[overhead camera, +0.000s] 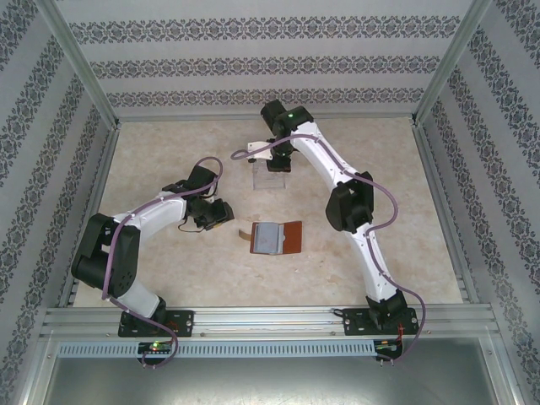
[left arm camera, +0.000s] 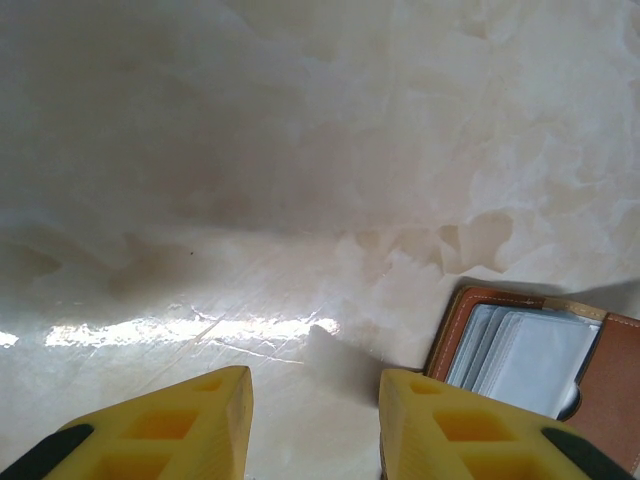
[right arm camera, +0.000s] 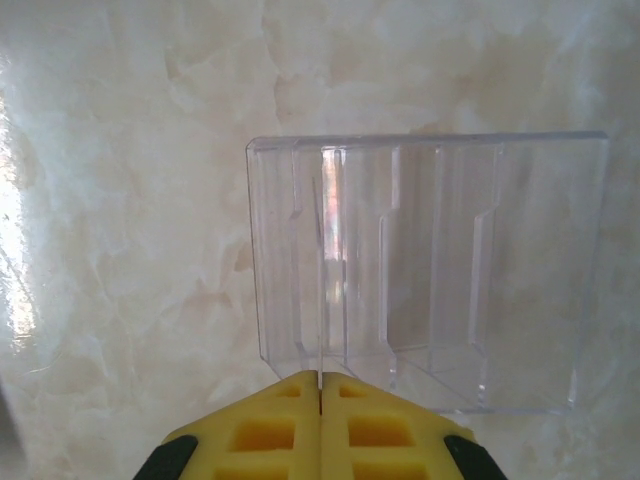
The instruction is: Take the credit cards out of the card holder
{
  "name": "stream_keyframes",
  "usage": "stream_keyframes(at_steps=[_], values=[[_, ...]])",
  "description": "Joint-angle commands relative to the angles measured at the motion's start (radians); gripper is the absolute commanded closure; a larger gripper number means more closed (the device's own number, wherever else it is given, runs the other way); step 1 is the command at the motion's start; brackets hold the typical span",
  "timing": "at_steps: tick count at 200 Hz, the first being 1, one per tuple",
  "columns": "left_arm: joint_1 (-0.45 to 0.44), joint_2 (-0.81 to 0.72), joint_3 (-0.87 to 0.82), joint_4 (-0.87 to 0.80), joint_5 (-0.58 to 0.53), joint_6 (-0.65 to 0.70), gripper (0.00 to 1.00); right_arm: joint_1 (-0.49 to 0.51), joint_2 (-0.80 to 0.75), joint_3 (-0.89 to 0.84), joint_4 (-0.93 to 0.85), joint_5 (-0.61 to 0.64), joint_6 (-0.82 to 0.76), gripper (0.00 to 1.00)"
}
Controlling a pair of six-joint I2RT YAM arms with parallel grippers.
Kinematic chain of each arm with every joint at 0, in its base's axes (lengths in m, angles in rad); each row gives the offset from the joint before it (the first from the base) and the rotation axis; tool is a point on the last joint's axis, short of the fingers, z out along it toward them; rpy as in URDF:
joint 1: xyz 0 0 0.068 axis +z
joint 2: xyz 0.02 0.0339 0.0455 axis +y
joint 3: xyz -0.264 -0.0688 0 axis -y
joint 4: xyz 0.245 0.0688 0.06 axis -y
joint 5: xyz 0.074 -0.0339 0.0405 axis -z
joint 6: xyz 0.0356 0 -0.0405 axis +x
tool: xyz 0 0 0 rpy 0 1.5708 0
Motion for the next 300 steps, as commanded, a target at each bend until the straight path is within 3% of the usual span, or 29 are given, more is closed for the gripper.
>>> stream_keyframes(at_steps=[1,271,300], values=[[0.013,-0.001,-0.008,0.025,-0.007,-0.003,0.62,0.010,0.034,0.030,0.001,0.015,-0.007,1.00],[0.017,-0.013,0.001,-0.008,0.019,0.027,0.62,0.062,0.101,0.026,-0.215,-0.027,0.091,1.00],[0.018,-0.016,-0.005,-0.018,0.013,0.031,0.62,0.056,0.097,0.026,-0.192,-0.012,0.092,0.92]])
